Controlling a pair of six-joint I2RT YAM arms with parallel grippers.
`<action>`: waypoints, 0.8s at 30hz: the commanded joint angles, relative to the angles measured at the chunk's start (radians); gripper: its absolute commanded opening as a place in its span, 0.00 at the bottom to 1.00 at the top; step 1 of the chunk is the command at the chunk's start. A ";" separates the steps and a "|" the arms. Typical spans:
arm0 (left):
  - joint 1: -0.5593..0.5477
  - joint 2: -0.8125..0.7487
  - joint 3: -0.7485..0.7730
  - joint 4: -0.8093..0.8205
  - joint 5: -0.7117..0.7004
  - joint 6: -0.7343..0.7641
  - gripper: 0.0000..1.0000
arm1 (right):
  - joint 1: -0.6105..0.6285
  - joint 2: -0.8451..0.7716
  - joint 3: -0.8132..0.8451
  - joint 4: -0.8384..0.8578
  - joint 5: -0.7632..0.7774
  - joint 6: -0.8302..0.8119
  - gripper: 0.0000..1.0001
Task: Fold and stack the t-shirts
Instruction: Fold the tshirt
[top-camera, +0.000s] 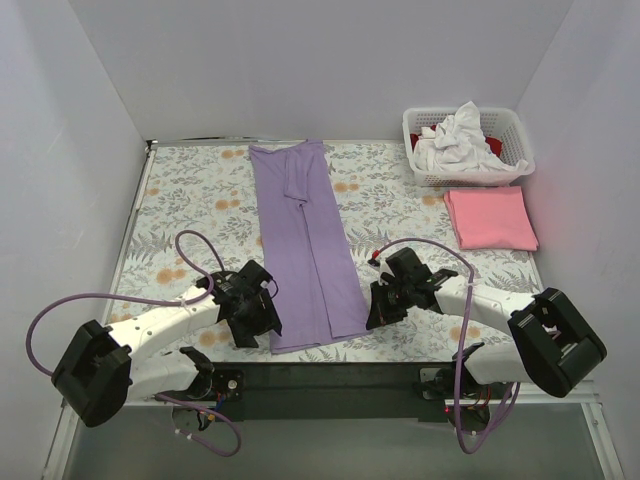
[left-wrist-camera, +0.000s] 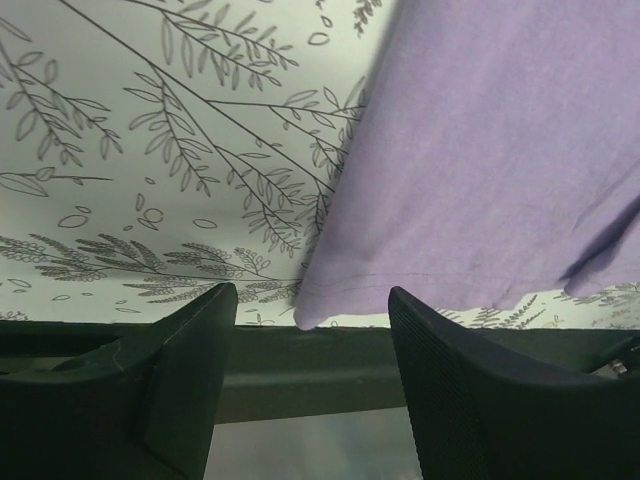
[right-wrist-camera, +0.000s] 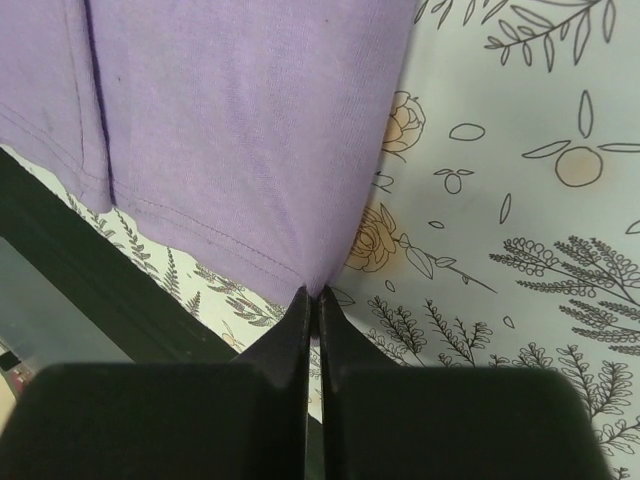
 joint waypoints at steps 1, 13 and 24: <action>-0.018 0.001 0.000 0.029 0.054 -0.010 0.61 | 0.006 0.040 -0.042 -0.099 0.073 -0.045 0.01; -0.049 0.073 -0.016 0.057 0.063 -0.012 0.36 | 0.006 0.058 -0.025 -0.099 0.066 -0.060 0.01; -0.083 0.121 -0.045 0.080 0.107 -0.027 0.00 | 0.030 0.065 -0.021 -0.127 0.012 -0.072 0.01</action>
